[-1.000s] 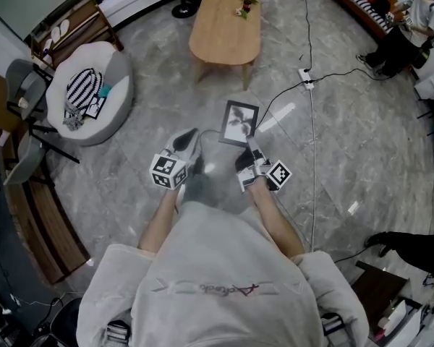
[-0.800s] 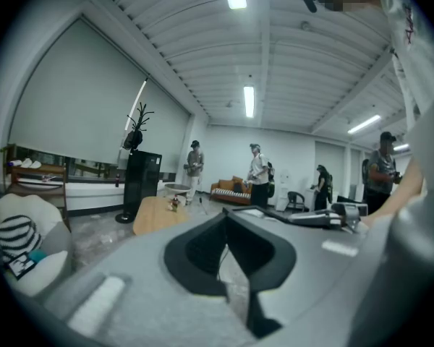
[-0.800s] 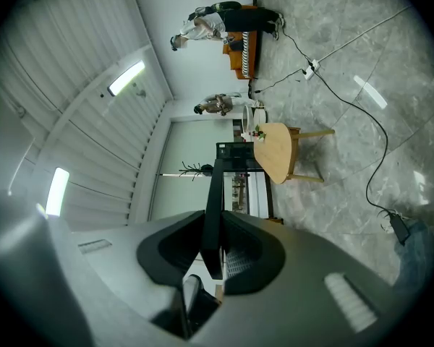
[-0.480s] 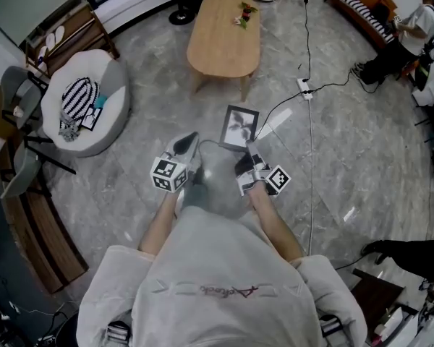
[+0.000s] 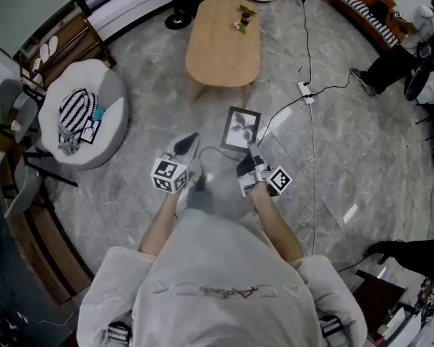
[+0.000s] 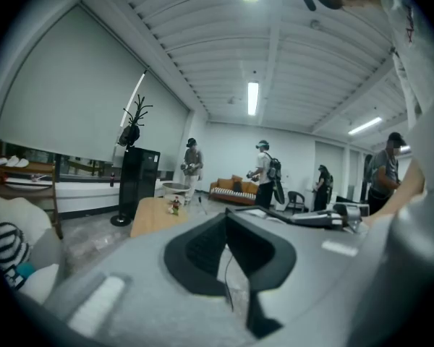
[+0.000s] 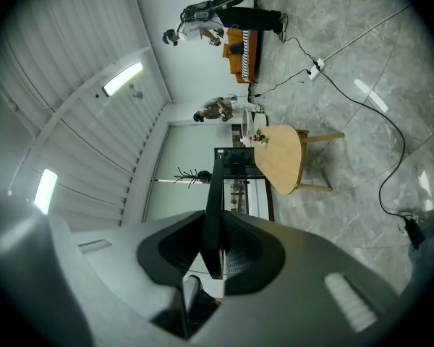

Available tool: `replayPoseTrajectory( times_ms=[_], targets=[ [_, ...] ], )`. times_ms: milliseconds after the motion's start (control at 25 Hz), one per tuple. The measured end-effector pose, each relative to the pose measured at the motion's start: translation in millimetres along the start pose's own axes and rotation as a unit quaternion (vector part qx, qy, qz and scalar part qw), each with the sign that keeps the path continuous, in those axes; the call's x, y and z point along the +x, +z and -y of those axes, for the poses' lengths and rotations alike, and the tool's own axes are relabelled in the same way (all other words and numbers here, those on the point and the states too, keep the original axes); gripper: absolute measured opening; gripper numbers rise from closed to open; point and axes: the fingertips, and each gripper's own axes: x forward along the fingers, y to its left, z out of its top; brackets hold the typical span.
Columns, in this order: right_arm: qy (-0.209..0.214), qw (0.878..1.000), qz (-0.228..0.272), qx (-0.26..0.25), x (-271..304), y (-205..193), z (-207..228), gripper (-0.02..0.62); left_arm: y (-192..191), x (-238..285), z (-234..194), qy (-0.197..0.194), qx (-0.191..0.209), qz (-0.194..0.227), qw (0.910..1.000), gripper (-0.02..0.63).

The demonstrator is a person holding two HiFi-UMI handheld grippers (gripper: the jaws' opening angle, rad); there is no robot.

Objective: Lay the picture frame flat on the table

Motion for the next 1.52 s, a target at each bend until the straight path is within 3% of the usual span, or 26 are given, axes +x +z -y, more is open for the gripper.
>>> replayPoseTrajectory(
  times_ms=[1000,1520],
  targets=[
    [-0.013,0.999,0.034,-0.012,198.4,35.5,14.1,0.074,61.3,124.1,-168.5,-0.039,-0.002,-0.01,0.9992,0.0],
    [-0.019,0.998,0.052,-0.016,244.0,56.7,27.3,0.074,69.9,174.8,-204.7,-0.064,0.005,-0.014,0.9978,0.0]
  ],
)
